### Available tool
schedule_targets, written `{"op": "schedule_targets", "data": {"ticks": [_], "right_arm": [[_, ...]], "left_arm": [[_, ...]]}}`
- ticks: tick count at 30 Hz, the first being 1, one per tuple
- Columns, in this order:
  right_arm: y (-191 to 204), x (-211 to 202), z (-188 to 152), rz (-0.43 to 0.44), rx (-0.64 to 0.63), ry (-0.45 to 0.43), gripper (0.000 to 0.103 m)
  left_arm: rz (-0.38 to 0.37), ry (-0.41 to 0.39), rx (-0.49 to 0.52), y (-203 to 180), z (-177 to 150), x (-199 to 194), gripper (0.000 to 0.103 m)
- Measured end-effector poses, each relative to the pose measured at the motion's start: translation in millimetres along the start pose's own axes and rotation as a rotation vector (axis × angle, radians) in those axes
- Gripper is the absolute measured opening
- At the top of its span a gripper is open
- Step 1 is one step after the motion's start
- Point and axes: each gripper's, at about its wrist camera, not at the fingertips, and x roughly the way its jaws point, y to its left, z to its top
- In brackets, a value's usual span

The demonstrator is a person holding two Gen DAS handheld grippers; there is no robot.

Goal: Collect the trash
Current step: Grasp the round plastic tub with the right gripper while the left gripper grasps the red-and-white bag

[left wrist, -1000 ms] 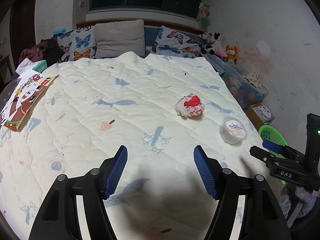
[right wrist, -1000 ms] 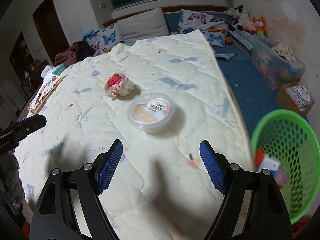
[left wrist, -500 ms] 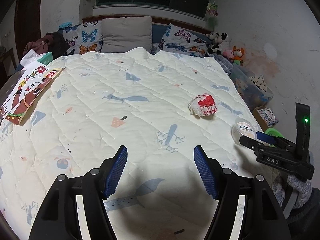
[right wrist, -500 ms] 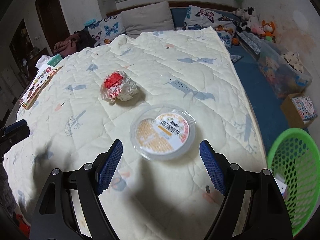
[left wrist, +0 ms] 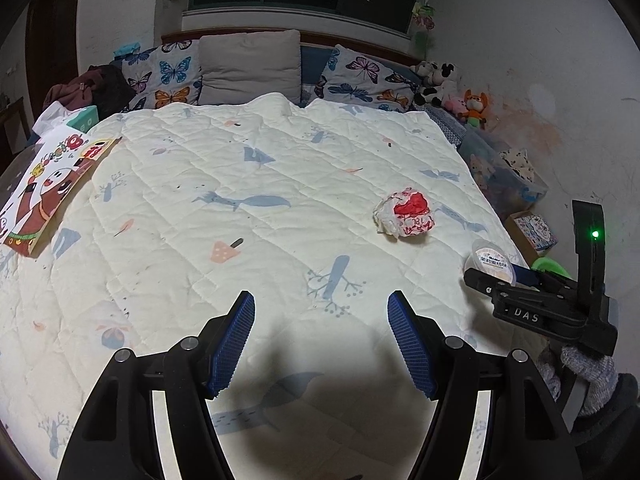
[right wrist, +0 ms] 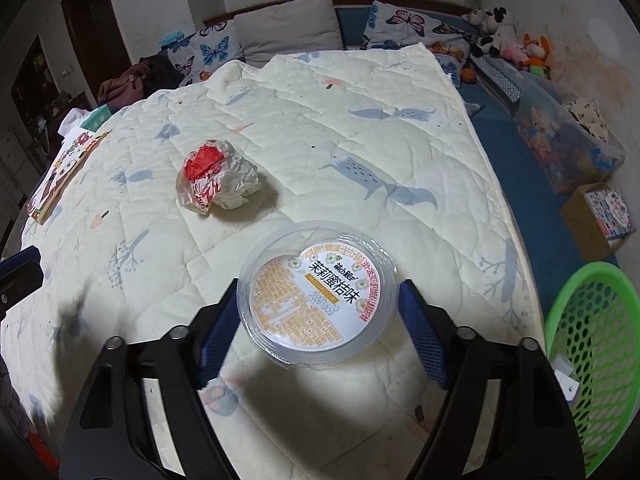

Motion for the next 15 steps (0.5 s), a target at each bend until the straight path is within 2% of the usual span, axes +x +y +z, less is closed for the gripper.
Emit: {"op": "schedule_targets", "data": {"ticks": [2, 15], "right_arm": [[1, 1, 0, 0.005, 0.0, 0.004, 0.067], [-1, -18, -7, 0.014, -0.017, -0.021, 0.065]], "left_arm": [[0.0, 0.003, 0.008, -4, 3, 4, 0.067], [-0.037, 0.023, 0.09, -41, 33, 39, 0.072]]}}
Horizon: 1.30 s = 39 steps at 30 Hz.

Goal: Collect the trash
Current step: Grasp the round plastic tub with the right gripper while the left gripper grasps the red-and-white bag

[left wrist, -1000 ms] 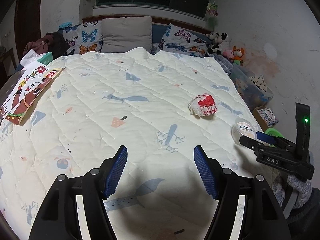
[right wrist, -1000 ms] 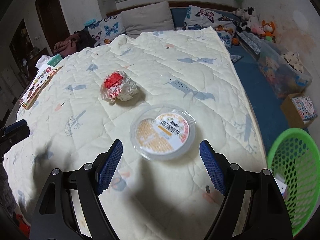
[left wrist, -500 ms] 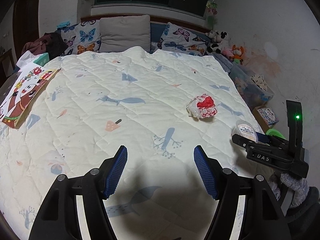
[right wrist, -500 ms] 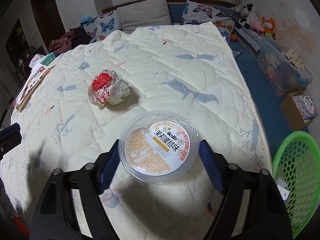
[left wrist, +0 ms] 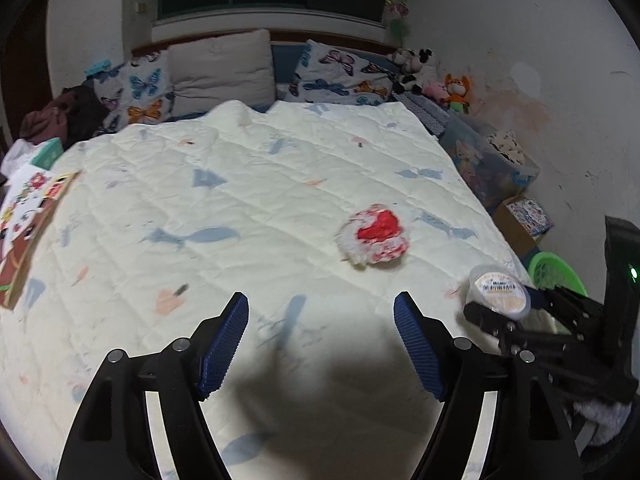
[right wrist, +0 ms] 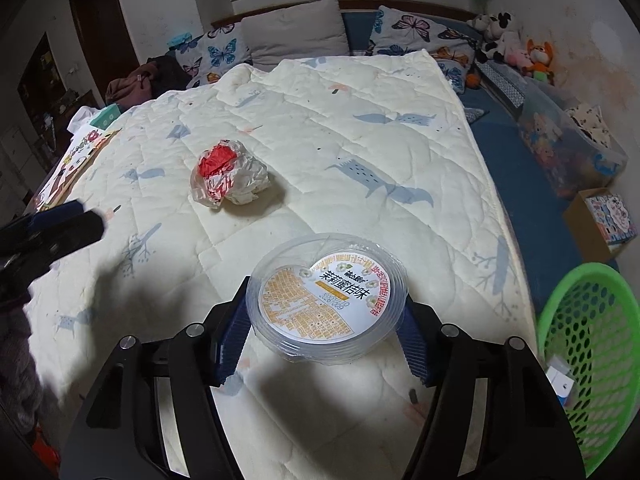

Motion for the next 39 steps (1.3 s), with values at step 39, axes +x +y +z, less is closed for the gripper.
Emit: {"op": "schedule_targets", "data": {"ticks": [39], "right_arm": [[-20, -16, -15, 0.01, 0.023, 0.005, 0.066]], "left_arm": [[-0.056, 0.066, -0.031, -30, 42, 98, 0.058]]}}
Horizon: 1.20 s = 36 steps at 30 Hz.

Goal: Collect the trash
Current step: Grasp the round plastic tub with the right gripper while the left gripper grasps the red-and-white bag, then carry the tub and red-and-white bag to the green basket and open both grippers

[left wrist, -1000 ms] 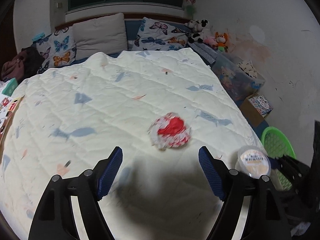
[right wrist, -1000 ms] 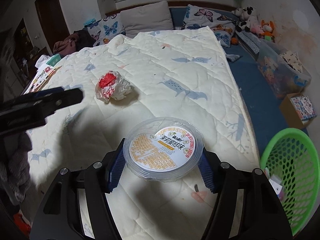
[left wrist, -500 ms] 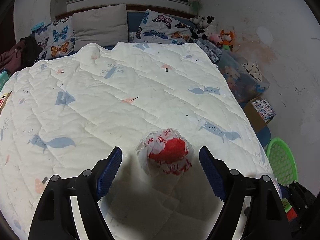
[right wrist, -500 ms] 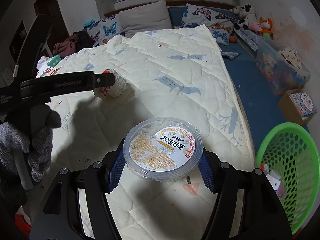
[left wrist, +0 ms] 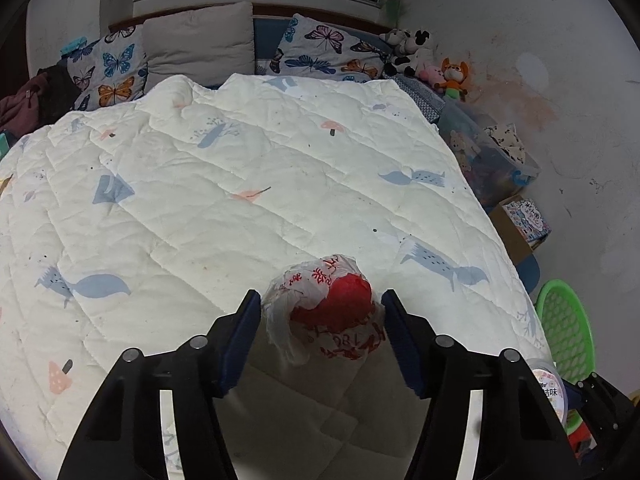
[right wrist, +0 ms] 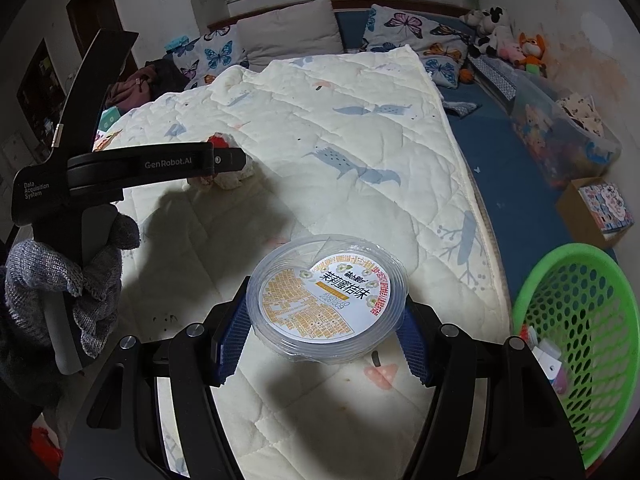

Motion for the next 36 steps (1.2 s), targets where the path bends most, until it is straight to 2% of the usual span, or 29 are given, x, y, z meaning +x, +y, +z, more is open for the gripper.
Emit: {"op": "schedule_targets", "data": {"ticks": [6, 15, 20, 36], "right_arm": [[3, -1, -2, 0.003, -0.003, -0.009, 0.066], [15, -17, -7, 0.013, -0.008, -0.033, 0.065], [24, -30, -13, 0.018, -0.024, -0.05, 0.065], [37, -70, -39, 0.02, -0.038, -0.098, 0.065]], "left_arm": [[0.012, -0.024, -0.004, 4, -3, -10, 0.053], [0.052, -0.084, 0.042, 1, -17, -52, 0.053], [0.077, -0.121, 0.063, 3, -31, -82, 0.053], [0.061, -0.179, 0.043, 8, -86, -156, 0.053]]}}
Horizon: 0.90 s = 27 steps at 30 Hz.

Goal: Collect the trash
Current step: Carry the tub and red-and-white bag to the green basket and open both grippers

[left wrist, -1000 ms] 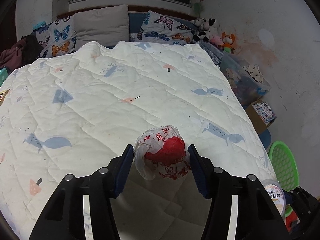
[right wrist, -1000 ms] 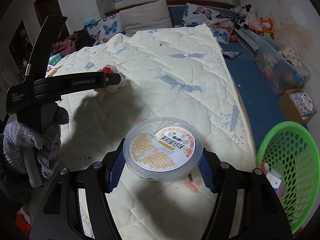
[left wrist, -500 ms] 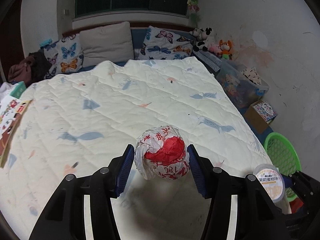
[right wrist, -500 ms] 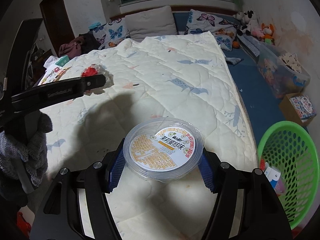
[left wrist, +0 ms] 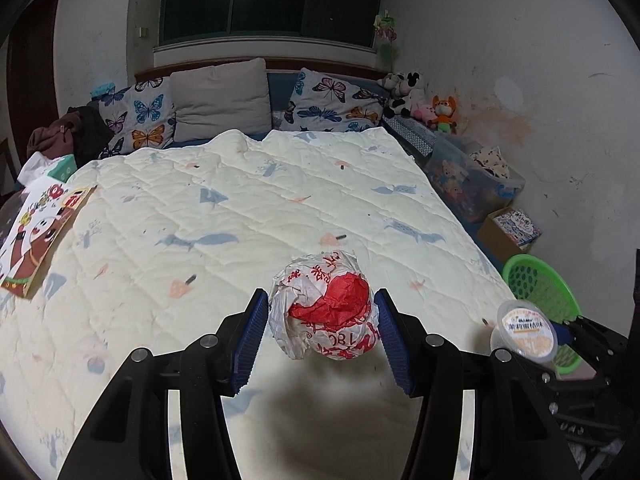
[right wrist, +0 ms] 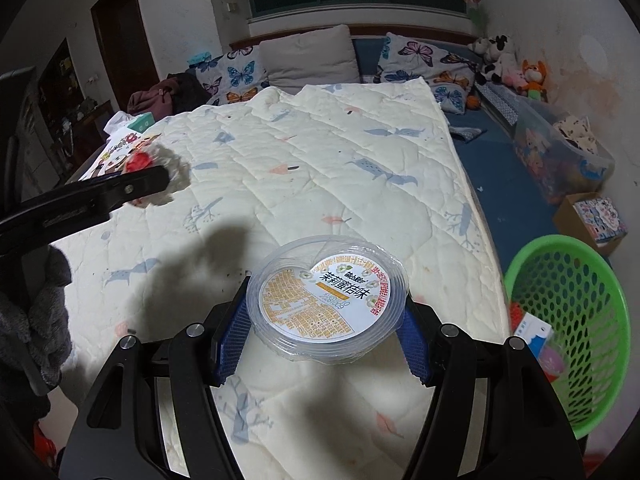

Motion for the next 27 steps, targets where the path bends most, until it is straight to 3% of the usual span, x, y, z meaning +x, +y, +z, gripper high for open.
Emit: {"op": "schedule_targets", "data": {"ticks": [12, 27], "right_arm": [[-13, -26, -22, -0.031, 0.011, -0.016, 0.065], [-61, -55, -38, -0.103, 0.101, -0.046, 0.065]], "left_arm": [[-0.022, -0.008, -0.028, -2, -19, -25, 0.053], [-0.083, -0.002, 0.022, -45, -18, -21, 0.053]]}}
